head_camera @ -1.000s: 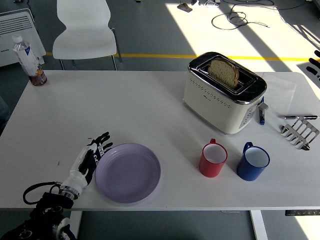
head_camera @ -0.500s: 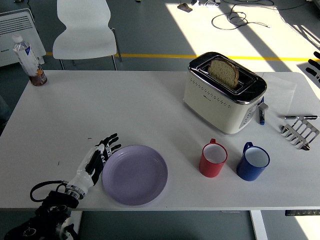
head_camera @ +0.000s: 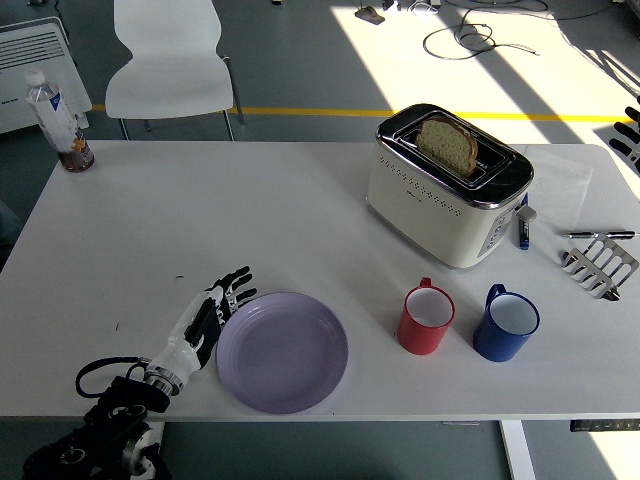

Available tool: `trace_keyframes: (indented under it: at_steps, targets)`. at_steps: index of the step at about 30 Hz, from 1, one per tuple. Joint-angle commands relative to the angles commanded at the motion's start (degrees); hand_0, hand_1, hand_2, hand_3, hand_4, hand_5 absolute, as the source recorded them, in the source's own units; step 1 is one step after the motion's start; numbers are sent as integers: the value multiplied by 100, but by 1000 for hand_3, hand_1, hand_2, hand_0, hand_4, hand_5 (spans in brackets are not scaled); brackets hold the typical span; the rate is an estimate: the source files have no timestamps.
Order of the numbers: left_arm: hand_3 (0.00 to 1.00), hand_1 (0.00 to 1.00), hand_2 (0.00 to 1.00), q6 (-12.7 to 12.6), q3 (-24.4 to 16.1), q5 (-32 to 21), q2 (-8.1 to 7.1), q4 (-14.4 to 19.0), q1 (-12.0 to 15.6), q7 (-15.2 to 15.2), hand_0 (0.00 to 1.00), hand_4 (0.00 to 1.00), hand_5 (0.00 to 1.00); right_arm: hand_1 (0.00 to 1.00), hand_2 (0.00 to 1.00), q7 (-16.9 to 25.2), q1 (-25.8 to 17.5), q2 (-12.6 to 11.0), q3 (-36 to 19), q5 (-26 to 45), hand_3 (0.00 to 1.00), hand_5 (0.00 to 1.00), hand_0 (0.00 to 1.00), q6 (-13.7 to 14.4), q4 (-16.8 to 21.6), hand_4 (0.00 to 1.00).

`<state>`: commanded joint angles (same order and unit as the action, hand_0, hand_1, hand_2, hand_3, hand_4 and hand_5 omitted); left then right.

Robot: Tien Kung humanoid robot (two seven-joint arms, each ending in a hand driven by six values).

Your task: Push plate across desktop,pick up the break from the machine,place the break in the plate

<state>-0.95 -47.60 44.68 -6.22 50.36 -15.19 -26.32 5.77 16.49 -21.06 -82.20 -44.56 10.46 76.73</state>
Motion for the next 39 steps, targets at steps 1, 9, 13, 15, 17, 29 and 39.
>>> trace_keyframes:
  at_steps: [1,9,13,15,17,29,39]
  targets:
    - [907,868,948,1,1,0,3,-3,-3,0,810,542,998,801,833,0,0,0,1,0,826,454,828,0,0,552]
    - [909,866,947,56,110,-55,85,-111,-129,-2,807,544,998,800,834,-2,-5,16,22,-3,828,457,829,1,-7,554]
    - [909,866,947,81,181,-72,107,-152,-178,-2,807,544,998,800,834,-3,-10,19,29,-2,828,457,829,0,-9,554]
    - [910,866,947,100,213,-91,121,-182,-200,6,804,543,998,800,832,-3,-13,21,32,-5,828,458,828,-1,-9,554]
    - [910,866,947,115,229,-106,136,-216,-221,9,804,543,998,800,832,-3,-17,28,32,-6,828,458,828,-2,-10,554]
    - [912,865,948,136,289,-123,242,-357,-379,-19,804,542,998,799,831,-4,-35,38,49,-5,828,458,826,-2,-14,553]
    - [912,861,945,-155,-123,282,317,-202,-255,-38,793,538,998,796,829,-13,7,-26,131,-37,826,457,826,2,6,553]
